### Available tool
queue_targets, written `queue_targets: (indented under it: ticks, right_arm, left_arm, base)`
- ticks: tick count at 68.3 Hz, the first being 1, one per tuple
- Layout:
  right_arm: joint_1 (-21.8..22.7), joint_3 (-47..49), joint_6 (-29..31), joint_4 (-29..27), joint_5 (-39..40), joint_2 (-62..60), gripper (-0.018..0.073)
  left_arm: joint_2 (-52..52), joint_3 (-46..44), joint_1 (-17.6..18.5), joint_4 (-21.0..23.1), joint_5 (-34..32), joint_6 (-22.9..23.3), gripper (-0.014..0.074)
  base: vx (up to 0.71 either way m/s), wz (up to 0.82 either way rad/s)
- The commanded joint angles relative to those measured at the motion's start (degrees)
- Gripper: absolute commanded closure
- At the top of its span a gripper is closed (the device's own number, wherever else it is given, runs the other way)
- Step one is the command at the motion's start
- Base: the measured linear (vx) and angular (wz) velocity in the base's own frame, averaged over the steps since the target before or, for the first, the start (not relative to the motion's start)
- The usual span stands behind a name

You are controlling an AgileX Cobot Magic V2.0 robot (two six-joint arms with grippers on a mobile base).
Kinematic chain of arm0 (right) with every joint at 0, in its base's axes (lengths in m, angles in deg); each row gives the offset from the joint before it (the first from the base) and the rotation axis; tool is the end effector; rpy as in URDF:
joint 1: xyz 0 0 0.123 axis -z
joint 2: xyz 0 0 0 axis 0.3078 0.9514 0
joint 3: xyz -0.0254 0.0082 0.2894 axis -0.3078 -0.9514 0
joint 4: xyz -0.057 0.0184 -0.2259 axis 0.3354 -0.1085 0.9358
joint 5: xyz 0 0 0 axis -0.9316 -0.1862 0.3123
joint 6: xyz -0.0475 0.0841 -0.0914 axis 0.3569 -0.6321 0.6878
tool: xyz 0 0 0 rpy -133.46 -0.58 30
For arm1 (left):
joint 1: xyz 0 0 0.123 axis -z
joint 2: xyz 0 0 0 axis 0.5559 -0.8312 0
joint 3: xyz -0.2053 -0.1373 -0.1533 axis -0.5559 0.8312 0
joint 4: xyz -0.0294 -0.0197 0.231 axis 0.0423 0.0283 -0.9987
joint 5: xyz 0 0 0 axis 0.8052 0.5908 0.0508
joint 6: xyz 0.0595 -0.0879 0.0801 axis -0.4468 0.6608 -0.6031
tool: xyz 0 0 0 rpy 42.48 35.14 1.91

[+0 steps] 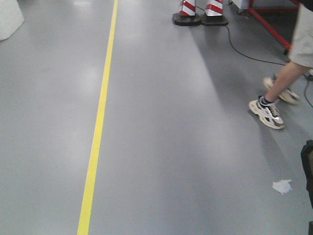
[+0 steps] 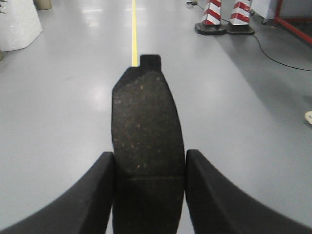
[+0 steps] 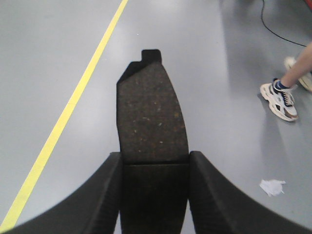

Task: Move and align brake pads A on conveyor
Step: 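Drive the base to the conveyor holding a pad in each gripper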

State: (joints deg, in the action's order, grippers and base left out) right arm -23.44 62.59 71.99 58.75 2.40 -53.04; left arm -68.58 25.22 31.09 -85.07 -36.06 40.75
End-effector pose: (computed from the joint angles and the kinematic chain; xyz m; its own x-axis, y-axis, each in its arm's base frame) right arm 0.1006 0.0140 0.2605 -0.4273 -0.1319 -0.8944 -0.1645 0.9841 -0.0666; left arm 0.1264 0.0043 0.2762 -0.3029 -0.0652 -0.9508 -0.0506 0.9973 -0.0523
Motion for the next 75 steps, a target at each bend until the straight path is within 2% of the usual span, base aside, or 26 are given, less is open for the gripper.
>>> queue_targets:
  ticks: [1, 36, 75]
  right_arm:
    - [0.3, 1.7, 0.0, 0.0, 5.1, 0.2, 0.0555]
    - [0.3, 1.7, 0.0, 0.0, 5.0, 0.2, 0.0555]
    - [0.3, 1.7, 0.0, 0.0, 5.1, 0.2, 0.0555]
  left_arm:
    - [-0.2, -1.6, -0.1, 0.5, -5.3, 0.1, 0.0493]
    - [-0.2, -1.6, -0.1, 0.5, -5.3, 0.1, 0.0493]
    - [-0.2, -1.6, -0.1, 0.5, -5.4, 0.1, 0.0493]
  base:
    - [0.35, 0.24]
    - [0.45, 0.13]
    - [0.58, -0.02]
